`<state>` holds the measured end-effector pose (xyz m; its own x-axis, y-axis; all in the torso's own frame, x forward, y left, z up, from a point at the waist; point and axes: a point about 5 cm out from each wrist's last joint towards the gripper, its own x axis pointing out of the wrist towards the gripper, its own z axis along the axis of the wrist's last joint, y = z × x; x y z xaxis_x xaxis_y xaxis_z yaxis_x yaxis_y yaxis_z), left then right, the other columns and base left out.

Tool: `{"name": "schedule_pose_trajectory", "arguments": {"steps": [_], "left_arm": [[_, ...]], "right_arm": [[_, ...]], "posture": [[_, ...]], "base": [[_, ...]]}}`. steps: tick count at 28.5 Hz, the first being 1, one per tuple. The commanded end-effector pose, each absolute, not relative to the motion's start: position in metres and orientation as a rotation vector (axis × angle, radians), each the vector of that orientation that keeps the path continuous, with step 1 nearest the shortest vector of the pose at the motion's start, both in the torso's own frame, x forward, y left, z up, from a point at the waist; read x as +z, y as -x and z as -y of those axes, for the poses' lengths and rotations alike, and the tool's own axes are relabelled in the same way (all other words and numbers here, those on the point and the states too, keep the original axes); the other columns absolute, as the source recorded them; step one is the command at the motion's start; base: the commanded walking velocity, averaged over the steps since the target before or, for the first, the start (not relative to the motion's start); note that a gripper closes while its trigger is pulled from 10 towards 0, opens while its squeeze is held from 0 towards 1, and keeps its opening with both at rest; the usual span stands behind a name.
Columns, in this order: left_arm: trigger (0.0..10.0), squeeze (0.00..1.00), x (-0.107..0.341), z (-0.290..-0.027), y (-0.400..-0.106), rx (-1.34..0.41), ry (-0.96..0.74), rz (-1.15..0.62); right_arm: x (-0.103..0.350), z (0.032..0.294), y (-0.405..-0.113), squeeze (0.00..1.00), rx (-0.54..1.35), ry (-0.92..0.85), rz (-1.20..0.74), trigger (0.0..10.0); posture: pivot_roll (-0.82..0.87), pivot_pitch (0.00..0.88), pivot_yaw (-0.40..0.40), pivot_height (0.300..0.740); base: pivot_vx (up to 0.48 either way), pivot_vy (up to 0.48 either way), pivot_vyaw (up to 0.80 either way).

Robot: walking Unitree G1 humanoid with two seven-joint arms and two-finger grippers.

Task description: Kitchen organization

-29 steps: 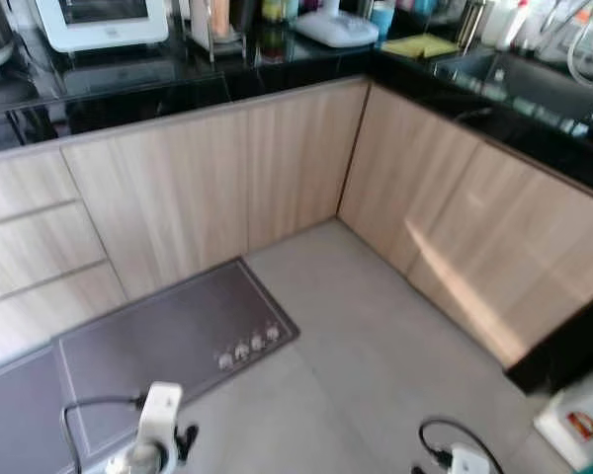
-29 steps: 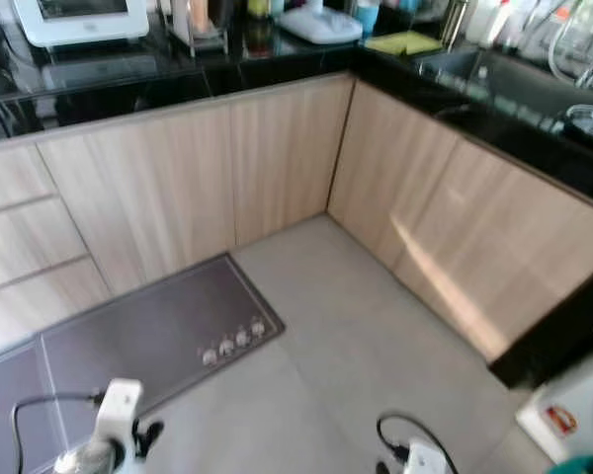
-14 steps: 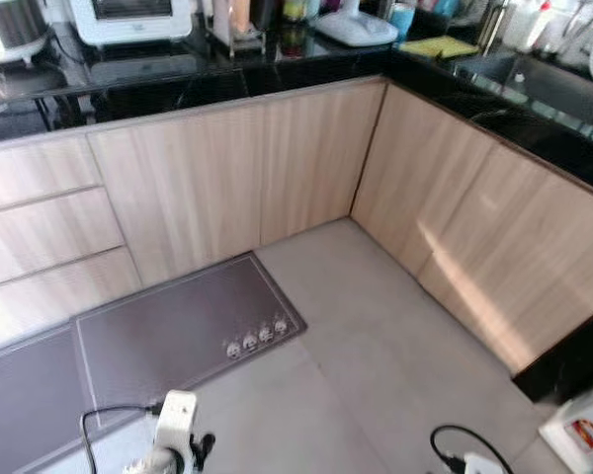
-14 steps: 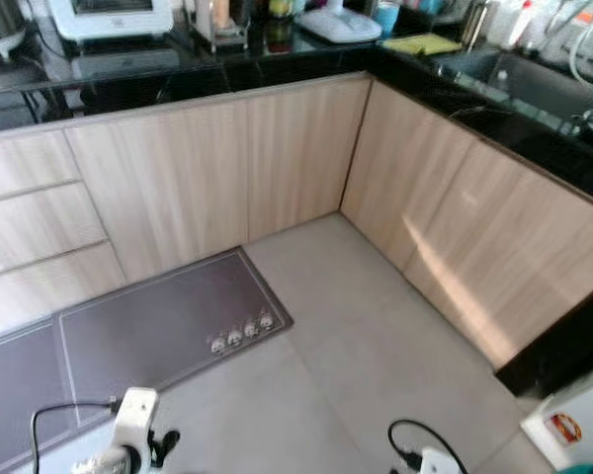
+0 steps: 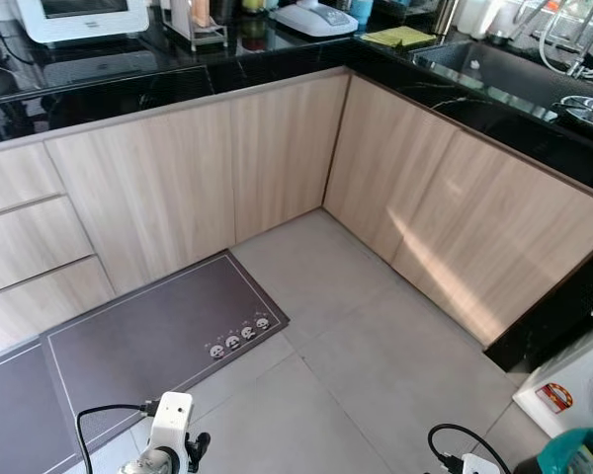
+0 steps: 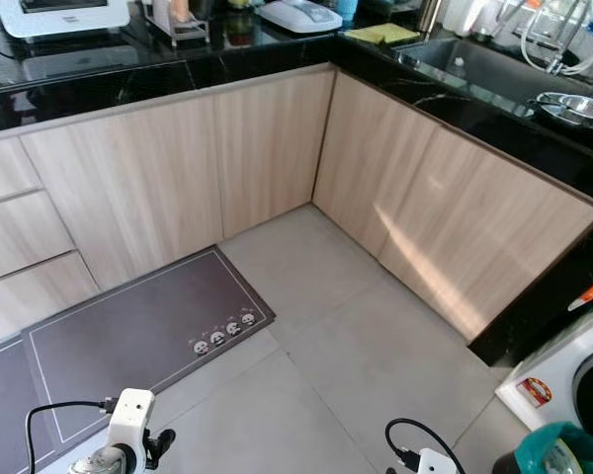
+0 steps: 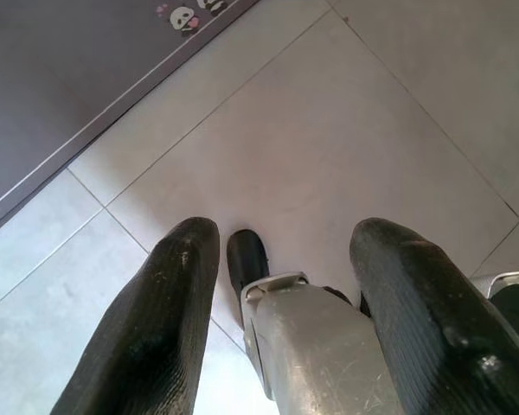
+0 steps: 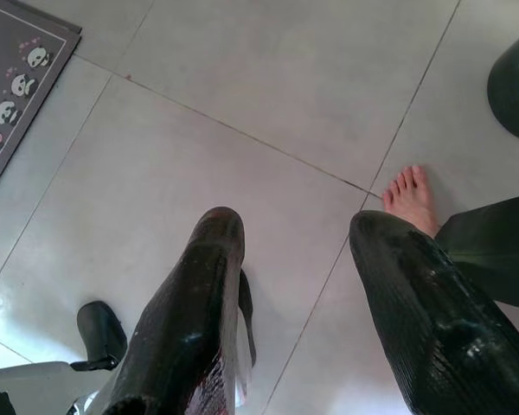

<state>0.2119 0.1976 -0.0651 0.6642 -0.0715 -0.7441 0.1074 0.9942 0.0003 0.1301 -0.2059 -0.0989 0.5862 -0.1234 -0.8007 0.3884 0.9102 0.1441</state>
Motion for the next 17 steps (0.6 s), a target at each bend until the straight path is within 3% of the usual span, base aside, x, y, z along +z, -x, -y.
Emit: {"name": "schedule_pose_trajectory", "arguments": {"steps": [1,5,17], "left_arm": [[10.0,0.00,-0.0653,-0.1957,-0.2128,-0.106,-0.054,-0.850],[10.0,0.00,-0.0652,-0.1957,-0.2129,-0.106,-0.056,-0.849],[10.0,0.00,-0.0657,-0.1950,-0.2125,-0.105,-0.058,-0.855]], "right_arm": [[-0.0976,0.2099,-0.1317,0.00,-0.324,-0.328,-0.886,10.0],[-0.0976,0.2100,-0.1317,0.00,-0.324,-0.328,-0.886,10.0],[-0.0973,0.2113,-0.1316,0.00,-0.320,-0.322,-0.886,10.0]], "posture": [[0.23,0.103,-0.131,0.740],[0.23,0.103,-0.132,0.740],[0.23,0.113,-0.137,0.740]], "base": [[0.000,0.000,0.00],[0.000,0.000,0.00],[0.303,0.000,0.00]]}}
